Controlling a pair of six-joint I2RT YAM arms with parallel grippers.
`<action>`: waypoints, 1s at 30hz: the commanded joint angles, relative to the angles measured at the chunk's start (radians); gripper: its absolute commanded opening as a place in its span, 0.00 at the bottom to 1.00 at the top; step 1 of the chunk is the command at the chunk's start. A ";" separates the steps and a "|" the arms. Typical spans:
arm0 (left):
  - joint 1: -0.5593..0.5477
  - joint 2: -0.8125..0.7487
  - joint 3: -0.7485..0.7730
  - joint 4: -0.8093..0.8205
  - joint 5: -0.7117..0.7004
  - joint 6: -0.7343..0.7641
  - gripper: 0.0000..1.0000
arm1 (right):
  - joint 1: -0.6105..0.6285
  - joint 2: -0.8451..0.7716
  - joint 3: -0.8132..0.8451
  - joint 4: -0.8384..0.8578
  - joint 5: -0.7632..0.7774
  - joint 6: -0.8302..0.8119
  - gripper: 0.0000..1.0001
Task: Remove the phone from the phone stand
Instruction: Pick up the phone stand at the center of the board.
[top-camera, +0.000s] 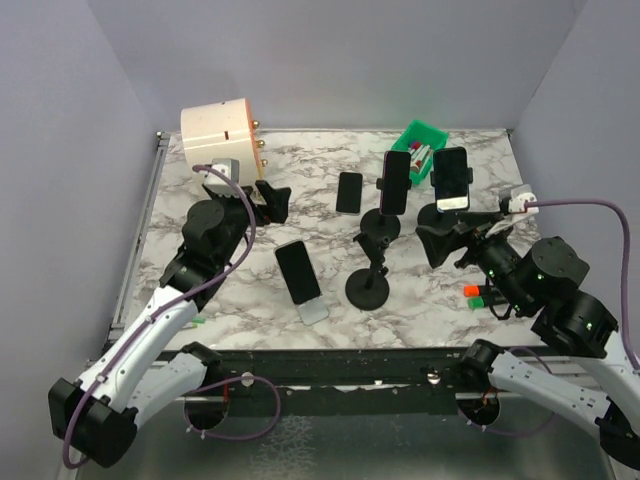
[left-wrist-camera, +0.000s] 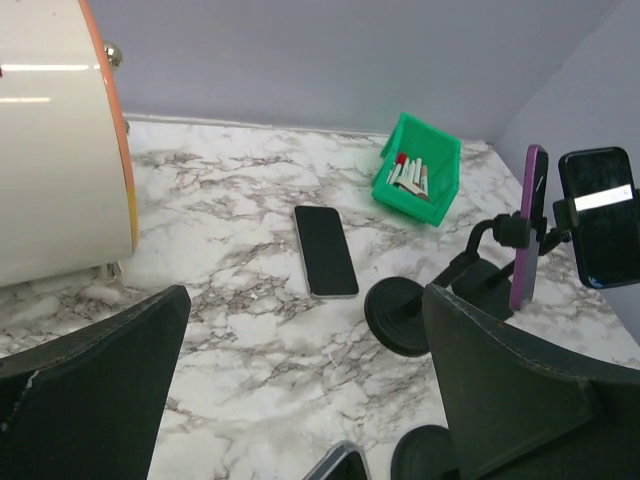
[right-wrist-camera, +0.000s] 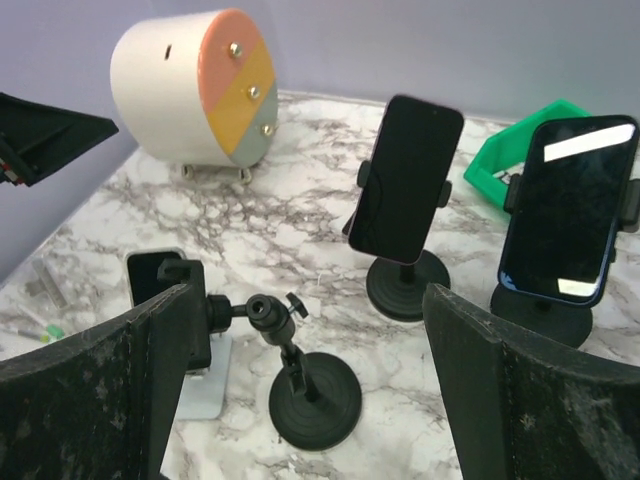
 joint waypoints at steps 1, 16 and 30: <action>0.002 -0.149 -0.118 0.158 0.042 0.027 0.99 | 0.007 0.020 -0.046 -0.025 -0.116 -0.014 0.98; -0.079 -0.233 -0.229 0.241 0.180 0.106 0.99 | 0.007 0.125 -0.155 0.116 -0.374 0.043 0.97; -0.127 -0.229 -0.229 0.233 0.173 0.129 0.98 | 0.008 0.214 -0.046 0.112 -0.340 0.057 0.95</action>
